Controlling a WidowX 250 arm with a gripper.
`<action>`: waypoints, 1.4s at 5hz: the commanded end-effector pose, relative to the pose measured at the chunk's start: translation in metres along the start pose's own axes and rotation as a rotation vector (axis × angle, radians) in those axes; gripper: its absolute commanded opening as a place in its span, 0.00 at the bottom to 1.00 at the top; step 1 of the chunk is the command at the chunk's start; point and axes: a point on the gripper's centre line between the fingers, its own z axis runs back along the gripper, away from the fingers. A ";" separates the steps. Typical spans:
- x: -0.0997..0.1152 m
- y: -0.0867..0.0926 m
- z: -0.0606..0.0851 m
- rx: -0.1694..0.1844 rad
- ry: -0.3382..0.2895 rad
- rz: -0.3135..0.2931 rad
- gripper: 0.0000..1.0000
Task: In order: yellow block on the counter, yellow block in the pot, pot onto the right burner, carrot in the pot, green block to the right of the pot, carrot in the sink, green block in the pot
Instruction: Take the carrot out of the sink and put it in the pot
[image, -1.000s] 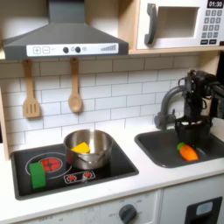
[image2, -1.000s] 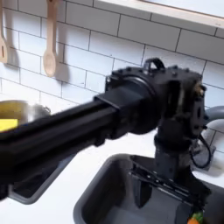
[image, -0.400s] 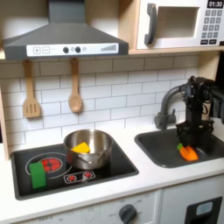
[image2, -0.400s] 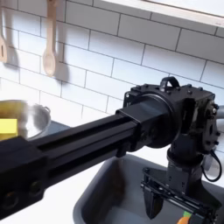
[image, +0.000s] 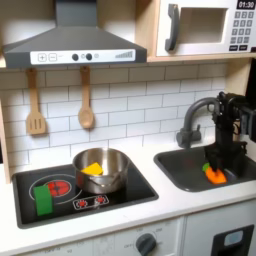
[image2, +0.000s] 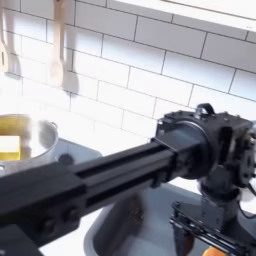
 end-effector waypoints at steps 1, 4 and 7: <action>0.009 -0.003 -0.019 0.015 0.037 -0.007 1.00; 0.011 0.002 -0.039 0.053 0.095 0.053 1.00; 0.028 0.006 -0.048 0.057 0.094 0.071 1.00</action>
